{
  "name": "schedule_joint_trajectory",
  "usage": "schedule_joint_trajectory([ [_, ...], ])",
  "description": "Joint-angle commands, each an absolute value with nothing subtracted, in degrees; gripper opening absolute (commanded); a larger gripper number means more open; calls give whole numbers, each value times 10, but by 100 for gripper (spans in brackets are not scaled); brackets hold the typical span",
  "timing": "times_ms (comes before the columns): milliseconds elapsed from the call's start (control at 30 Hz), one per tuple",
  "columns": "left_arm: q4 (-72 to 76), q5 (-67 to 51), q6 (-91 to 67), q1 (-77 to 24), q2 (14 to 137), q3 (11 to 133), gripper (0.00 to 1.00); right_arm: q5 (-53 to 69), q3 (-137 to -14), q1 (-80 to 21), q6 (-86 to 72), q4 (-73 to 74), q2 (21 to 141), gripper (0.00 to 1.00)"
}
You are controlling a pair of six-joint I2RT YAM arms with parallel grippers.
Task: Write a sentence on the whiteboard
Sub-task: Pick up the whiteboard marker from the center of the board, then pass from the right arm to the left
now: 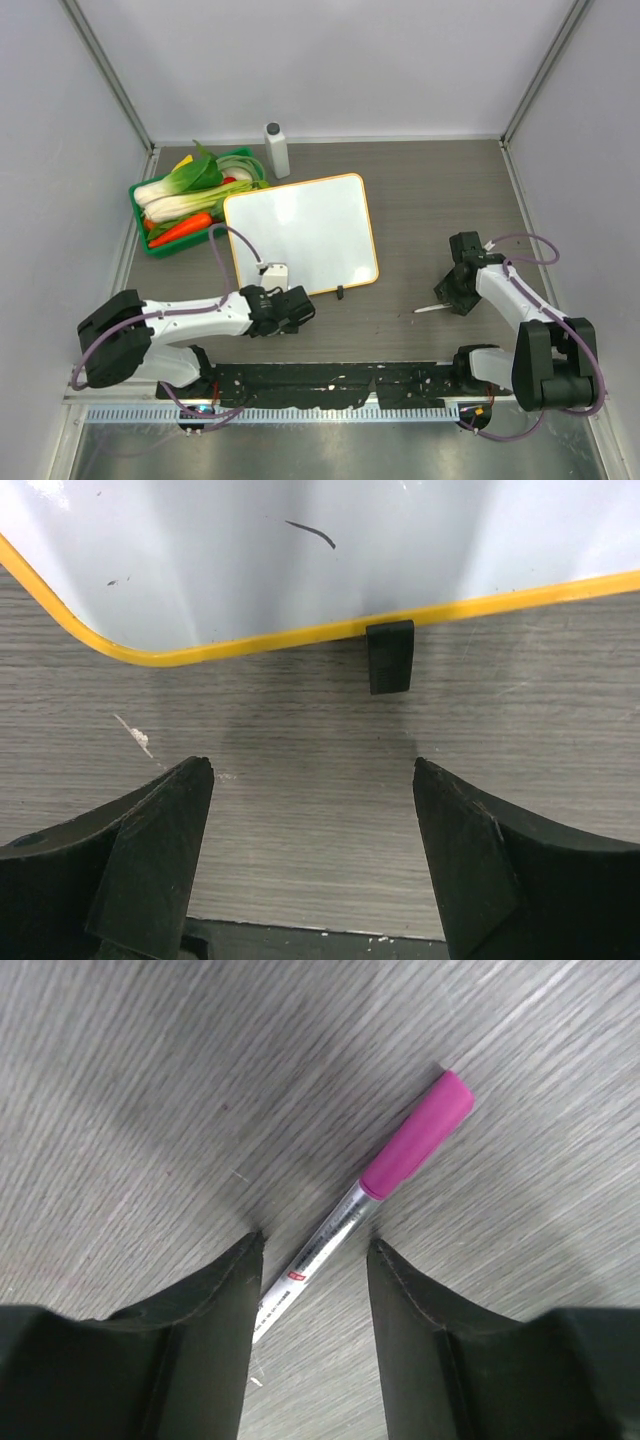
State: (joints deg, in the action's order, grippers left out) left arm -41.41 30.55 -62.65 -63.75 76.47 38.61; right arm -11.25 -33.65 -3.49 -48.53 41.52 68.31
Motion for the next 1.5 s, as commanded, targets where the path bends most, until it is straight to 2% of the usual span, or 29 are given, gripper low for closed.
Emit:
schedule_joint_trajectory([
  [0, -442, 308, -605, -641, 730, 407, 85, -116, -315, -25, -481, 376, 699, 47],
  [67, -453, 313, -603, -641, 713, 417, 85, -107, -309, -24, -483, 365, 708, 36],
  [167, -465, 319, -598, -641, 687, 425, 85, -96, -304, -24, -483, 352, 721, 15],
  [300, -482, 321, -589, -641, 648, 435, 86, -82, -310, -24, -472, 347, 727, 1],
  [600, -527, 330, -556, -641, 561, 476, 86, -56, -361, -24, -455, 353, 703, 1],
  [967, -510, 346, -467, -640, 505, 557, 87, 9, -467, -24, -427, 318, 695, 1],
  [1000, -495, 329, -448, -640, 502, 562, 87, 25, -478, -24, -426, 315, 694, 1],
  [1067, -455, 295, -415, -640, 496, 568, 99, 44, -496, -25, -424, 309, 689, 1],
  [1100, -435, 275, -403, -639, 495, 570, 100, 49, -500, -25, -425, 306, 683, 1],
  [1300, -366, 205, -371, -637, 545, 618, 100, 109, -526, -25, -423, 267, 623, 1],
  [1467, -366, 110, -351, -602, 655, 713, 100, 188, -515, -26, -420, 211, 555, 1],
])
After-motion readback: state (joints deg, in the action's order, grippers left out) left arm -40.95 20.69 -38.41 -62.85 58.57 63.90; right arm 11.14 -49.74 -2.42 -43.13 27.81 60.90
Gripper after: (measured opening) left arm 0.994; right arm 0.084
